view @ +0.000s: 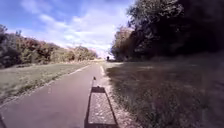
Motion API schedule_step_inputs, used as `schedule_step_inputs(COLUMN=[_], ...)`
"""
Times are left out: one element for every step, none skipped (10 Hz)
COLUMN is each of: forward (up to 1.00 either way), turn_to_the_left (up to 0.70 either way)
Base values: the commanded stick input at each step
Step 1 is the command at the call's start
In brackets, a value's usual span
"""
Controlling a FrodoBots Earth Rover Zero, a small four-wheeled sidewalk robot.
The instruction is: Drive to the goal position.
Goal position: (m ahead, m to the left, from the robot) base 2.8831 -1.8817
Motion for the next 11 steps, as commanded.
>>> schedule_step_inputs(forward=[0.0,0.0,0.0,0.0,0.0,0.0,0.0,0.0,0.0,0.0,0.0], turn_to_the_left=[0.7,0.48,0.02,0.0,0.0,0.0,0.0,0.0,0.0,0.0,0.0])
